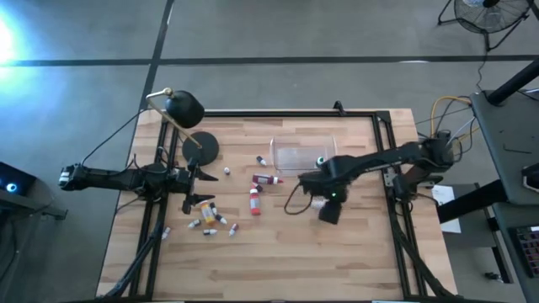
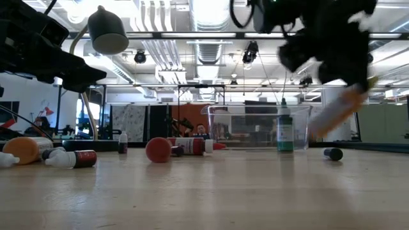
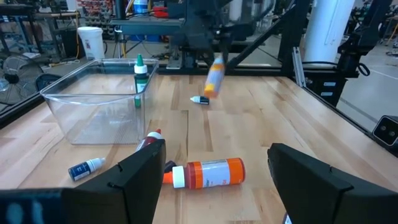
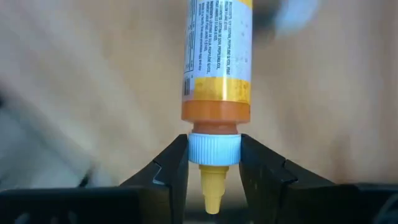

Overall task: Pick & Place food coloring
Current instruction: Put the large right yellow food coloring bottle into the transparent bin

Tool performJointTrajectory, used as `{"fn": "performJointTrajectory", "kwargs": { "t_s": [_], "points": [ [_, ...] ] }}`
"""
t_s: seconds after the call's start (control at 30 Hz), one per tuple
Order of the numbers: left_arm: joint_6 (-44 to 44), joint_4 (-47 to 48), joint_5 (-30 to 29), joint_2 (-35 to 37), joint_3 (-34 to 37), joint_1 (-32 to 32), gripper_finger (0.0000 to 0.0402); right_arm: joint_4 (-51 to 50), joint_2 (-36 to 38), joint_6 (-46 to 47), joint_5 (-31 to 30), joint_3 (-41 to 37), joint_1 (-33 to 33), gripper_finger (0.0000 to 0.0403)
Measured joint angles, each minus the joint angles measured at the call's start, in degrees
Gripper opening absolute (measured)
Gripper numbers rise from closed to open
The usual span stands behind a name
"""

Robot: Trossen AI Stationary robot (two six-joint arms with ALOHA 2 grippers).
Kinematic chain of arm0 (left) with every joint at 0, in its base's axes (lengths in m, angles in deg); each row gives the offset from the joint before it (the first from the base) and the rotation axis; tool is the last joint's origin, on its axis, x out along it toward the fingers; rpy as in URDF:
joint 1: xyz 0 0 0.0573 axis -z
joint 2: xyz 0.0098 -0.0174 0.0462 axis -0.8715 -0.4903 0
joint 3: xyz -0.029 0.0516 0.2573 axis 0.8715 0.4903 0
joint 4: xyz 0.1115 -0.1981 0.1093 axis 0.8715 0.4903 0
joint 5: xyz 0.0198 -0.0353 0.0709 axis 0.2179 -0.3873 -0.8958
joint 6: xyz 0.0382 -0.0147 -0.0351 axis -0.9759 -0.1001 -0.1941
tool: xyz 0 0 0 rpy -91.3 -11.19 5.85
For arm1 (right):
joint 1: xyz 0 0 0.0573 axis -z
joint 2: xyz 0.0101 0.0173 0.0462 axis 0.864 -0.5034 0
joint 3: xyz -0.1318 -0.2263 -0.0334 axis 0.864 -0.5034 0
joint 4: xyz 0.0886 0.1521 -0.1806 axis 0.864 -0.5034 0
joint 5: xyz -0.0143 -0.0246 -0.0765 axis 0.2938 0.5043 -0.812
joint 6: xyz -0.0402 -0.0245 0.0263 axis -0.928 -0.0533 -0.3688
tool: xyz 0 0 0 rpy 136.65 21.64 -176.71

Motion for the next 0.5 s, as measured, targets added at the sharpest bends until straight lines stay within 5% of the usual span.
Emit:
{"fn": "performJointTrajectory", "kwargs": {
  "t_s": [0.13, 0.23, 0.5],
  "points": [
    [0.0, 0.0, 0.0, 0.0, 0.0, 0.0, 0.0257, -14.2, -2.4, -0.2, 6.1, 2.1, 0.4, 0.0109],
    [0.0, 0.0, 0.0, 0.0, 0.0, 0.0, 0.0257, -11.9, -1.2, 5.1, 12.8, 0.9, 0.4, 0.0109],
    [0.0, 0.0, 0.0, 0.0, 0.0, 0.0, 0.0257, -11.5, -1.5, 12.2, 19.3, -7.9, -3.1, 0.0109]
  ]
}}
